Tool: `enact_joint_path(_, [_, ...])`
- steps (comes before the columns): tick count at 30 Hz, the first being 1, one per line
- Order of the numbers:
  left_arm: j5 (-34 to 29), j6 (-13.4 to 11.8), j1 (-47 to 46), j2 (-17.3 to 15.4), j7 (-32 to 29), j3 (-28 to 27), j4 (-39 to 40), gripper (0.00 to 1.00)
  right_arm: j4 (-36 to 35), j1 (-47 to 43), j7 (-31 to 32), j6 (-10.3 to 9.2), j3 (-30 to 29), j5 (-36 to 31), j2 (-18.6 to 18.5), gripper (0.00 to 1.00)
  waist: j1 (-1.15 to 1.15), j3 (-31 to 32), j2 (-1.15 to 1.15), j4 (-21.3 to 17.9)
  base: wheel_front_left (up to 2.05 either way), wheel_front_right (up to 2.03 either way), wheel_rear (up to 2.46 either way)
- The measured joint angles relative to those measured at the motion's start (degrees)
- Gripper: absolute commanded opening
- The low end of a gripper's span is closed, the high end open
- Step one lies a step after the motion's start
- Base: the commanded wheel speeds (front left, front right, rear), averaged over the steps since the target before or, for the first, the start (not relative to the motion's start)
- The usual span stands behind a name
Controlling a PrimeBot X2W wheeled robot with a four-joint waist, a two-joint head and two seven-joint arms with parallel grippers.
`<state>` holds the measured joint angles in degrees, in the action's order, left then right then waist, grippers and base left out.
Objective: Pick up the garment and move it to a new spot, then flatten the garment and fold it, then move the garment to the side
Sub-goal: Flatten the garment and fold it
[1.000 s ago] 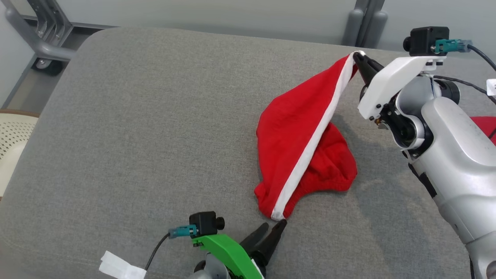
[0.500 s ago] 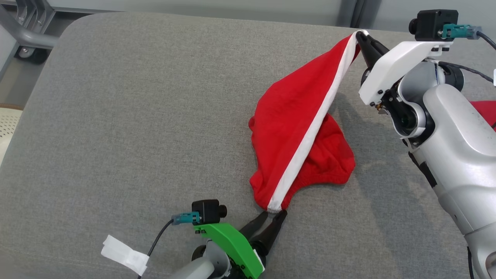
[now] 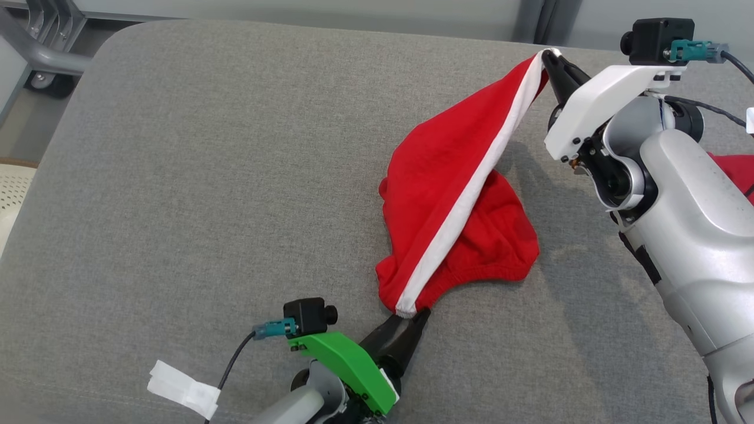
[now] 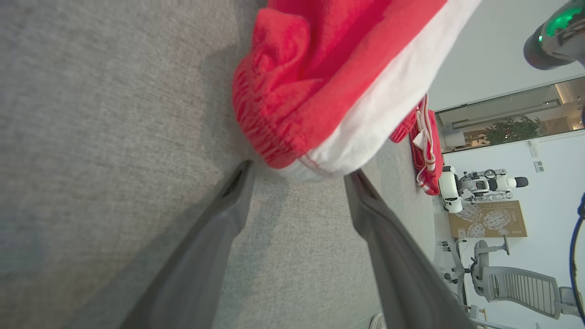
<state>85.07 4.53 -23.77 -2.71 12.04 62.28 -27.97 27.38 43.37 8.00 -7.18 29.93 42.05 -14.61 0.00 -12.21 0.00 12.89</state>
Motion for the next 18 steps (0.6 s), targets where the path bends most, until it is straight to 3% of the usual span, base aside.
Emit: enact_joint_path(18, [10.04,2.21,-0.31,0.00,1.90,-4.41,1.54,1.00,2.23,0.45,-0.74,0.00,-2.18,-0.01,-2.32,0.00,0.00,0.19,0.00,-0.58,0.00,0.00,0.00])
